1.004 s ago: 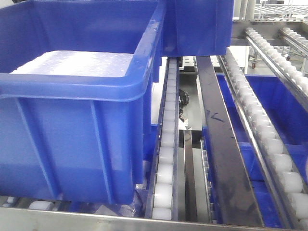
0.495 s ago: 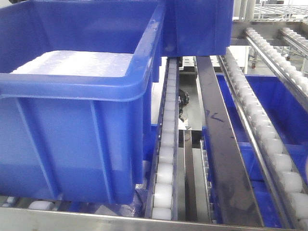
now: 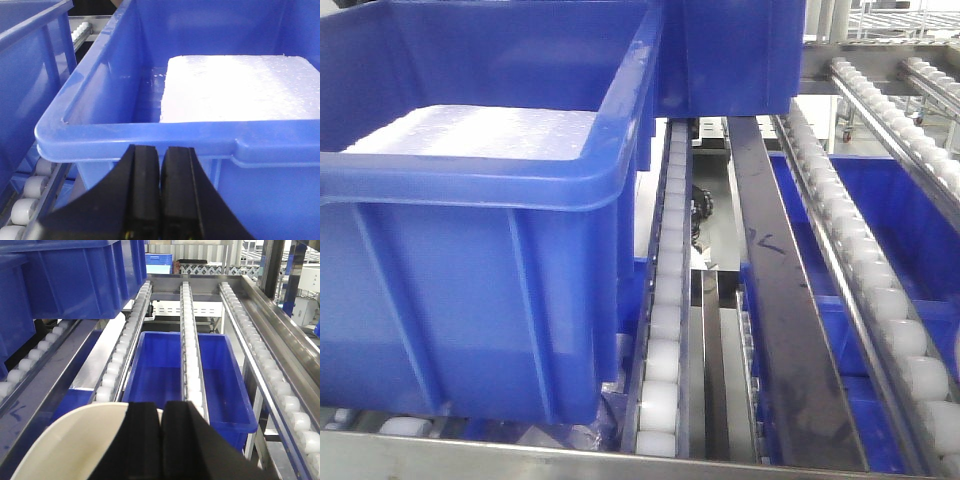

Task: Move white bin to right shelf second layer

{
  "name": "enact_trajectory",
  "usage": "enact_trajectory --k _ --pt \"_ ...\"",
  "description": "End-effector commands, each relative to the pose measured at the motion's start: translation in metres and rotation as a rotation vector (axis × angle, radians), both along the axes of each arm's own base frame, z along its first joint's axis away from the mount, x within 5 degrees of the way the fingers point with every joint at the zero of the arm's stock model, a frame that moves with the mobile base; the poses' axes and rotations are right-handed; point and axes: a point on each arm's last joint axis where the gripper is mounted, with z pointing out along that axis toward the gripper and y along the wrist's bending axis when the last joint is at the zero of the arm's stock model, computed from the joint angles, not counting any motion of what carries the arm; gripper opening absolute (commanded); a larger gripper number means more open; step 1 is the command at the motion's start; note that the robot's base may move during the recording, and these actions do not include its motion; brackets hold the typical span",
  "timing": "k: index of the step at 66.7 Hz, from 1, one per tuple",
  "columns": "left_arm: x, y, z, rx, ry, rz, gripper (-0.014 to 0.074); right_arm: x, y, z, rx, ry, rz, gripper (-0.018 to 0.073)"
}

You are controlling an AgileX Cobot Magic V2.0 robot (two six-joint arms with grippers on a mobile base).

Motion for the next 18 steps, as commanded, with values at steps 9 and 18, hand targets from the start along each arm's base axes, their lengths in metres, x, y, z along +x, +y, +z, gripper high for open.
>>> enact_trajectory --k 9,18 --pt "0.0004 -0.0003 -0.0037 -0.012 -0.064 -0.004 0.0085 -0.0019 -0.0006 0.0144 -0.022 -0.112 -0.01 0.0048" --pt "0.0004 -0.0003 -0.0037 -0.012 -0.064 -0.004 0.0085 -0.0019 -0.0006 0.0144 -0.022 -0.112 -0.01 0.0048"
